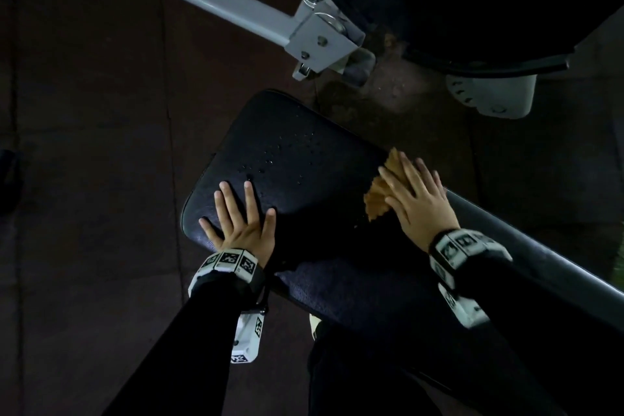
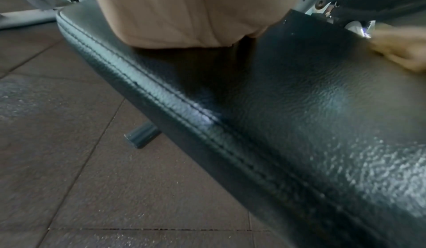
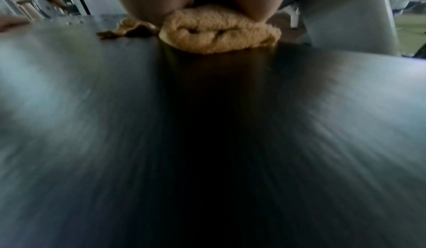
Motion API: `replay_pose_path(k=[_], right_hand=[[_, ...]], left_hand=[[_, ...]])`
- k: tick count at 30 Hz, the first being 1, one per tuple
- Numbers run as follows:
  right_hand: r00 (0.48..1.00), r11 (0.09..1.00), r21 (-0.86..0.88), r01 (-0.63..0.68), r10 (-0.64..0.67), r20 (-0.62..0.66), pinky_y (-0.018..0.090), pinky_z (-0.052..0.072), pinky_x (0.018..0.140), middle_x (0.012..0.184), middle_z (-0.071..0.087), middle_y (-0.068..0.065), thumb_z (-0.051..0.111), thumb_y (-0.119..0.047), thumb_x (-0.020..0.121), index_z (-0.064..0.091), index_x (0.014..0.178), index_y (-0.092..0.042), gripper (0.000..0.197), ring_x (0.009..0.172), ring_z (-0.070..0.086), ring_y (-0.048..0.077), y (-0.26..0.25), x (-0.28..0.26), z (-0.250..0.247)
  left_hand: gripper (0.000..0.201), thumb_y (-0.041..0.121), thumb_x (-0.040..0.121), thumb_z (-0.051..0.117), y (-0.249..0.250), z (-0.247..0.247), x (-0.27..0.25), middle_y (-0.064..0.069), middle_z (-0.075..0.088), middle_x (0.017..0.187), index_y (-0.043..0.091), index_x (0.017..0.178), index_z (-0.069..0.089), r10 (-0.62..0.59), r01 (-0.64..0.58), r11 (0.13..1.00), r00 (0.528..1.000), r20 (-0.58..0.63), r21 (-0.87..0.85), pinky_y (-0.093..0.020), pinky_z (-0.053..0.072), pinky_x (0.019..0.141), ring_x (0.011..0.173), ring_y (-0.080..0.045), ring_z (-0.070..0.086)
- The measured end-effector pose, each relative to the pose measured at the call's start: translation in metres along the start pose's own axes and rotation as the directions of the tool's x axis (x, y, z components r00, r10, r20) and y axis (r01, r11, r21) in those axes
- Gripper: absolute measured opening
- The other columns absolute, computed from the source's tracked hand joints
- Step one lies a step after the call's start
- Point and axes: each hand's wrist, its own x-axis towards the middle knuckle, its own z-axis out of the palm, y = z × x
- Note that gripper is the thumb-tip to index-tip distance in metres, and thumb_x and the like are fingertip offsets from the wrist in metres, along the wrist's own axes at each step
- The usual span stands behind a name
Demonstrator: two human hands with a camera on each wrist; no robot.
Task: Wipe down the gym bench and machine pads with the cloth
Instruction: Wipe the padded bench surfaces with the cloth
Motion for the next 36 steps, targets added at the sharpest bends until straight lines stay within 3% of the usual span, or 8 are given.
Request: replay_pose_path(k=[3,7,14,19,25,30,33,36], right_hand=[[0.999,0.999,-0.033,0.008,-0.006,0.042,0.046,0.005,0.116,0.158,-0.003,-0.003,0.027,-0.041,0.098,0.008,0.146,-0.042,0.052,0.145,0.001,0.030,0.001,-0.046,0.013],[0.985,0.983,-0.062,0.170,-0.168,0.047,0.054,0.017,0.112,0.156,0.015,0.008,0.033,-0.037,0.094,0.024,0.146,-0.032,0.053,0.142,0.012,0.039,-0.041,-0.067,0.026],[0.964,0.966,0.013,0.259,-0.259,0.066,0.049,0.012,0.114,0.158,0.009,-0.002,0.035,-0.037,0.096,0.022,0.146,-0.038,0.051,0.144,0.013,0.031,-0.086,0.010,0.013],[0.988,0.989,0.000,0.149,-0.149,0.030,0.047,0.012,0.115,0.158,0.004,-0.007,0.034,-0.038,0.098,0.017,0.146,-0.041,0.051,0.145,0.010,0.028,-0.041,0.046,0.000],[0.998,0.998,-0.003,-0.058,0.058,0.025,0.042,0.006,0.117,0.159,-0.005,-0.002,0.019,-0.043,0.099,0.002,0.148,-0.039,0.052,0.145,0.004,0.027,-0.006,-0.019,0.010],[0.996,0.999,-0.002,0.047,-0.047,0.081,0.046,0.005,0.117,0.159,-0.004,0.000,0.019,-0.050,0.096,0.007,0.149,-0.035,0.056,0.145,-0.004,0.030,-0.041,-0.049,0.024],[0.987,0.990,-0.001,0.140,-0.139,0.079,0.046,0.009,0.115,0.159,0.004,0.000,0.025,-0.046,0.096,0.016,0.148,-0.034,0.054,0.145,0.004,0.030,-0.057,-0.022,0.017],[0.988,0.989,0.020,0.145,-0.145,0.050,0.044,0.007,0.116,0.157,-0.003,-0.007,0.025,-0.046,0.096,0.015,0.147,-0.038,0.053,0.145,0.004,0.026,-0.053,0.016,0.008]], left_hand=[[0.063,0.053,0.097,0.014,0.000,-0.001,0.001,0.009,-0.049,0.139,0.039,0.139,-0.032,-0.006,0.006,1.000,1.000,0.025,0.013,-0.050,-0.024,0.108,0.127,-0.004,-0.042],[0.063,0.055,0.096,0.011,0.000,-0.003,0.001,0.010,-0.053,0.134,0.040,0.135,-0.036,-0.010,0.009,1.000,0.999,0.053,0.023,-0.050,-0.024,0.108,0.125,-0.004,-0.045],[0.064,0.051,0.098,0.017,0.005,-0.006,-0.003,0.006,-0.046,0.142,0.038,0.140,-0.030,-0.021,0.020,0.999,0.999,0.037,0.027,-0.050,-0.023,0.109,0.130,-0.006,-0.040],[0.064,0.051,0.099,0.015,0.007,-0.009,-0.003,0.003,-0.044,0.146,0.036,0.141,-0.031,-0.031,0.029,0.999,0.997,0.076,0.033,-0.050,-0.023,0.110,0.130,-0.008,-0.041],[0.064,0.051,0.098,0.016,0.006,-0.009,-0.002,0.003,-0.045,0.145,0.037,0.139,-0.032,-0.037,0.036,0.999,0.997,0.070,0.023,-0.050,-0.024,0.108,0.128,-0.006,-0.042],[0.065,0.054,0.097,0.014,0.003,-0.004,0.002,0.008,-0.052,0.135,0.039,0.136,-0.036,-0.032,0.029,0.999,0.998,0.055,0.042,-0.049,-0.025,0.106,0.125,-0.005,-0.045],[0.065,0.055,0.096,0.013,0.000,0.000,0.005,0.009,-0.054,0.135,0.040,0.136,-0.036,-0.032,0.029,0.998,0.998,0.049,0.054,-0.049,-0.027,0.106,0.124,-0.005,-0.047],[0.066,0.057,0.095,0.013,-0.003,0.004,0.006,0.009,-0.052,0.137,0.041,0.138,-0.035,-0.028,0.027,0.998,0.999,0.016,0.056,-0.048,-0.027,0.106,0.127,-0.005,-0.046]])
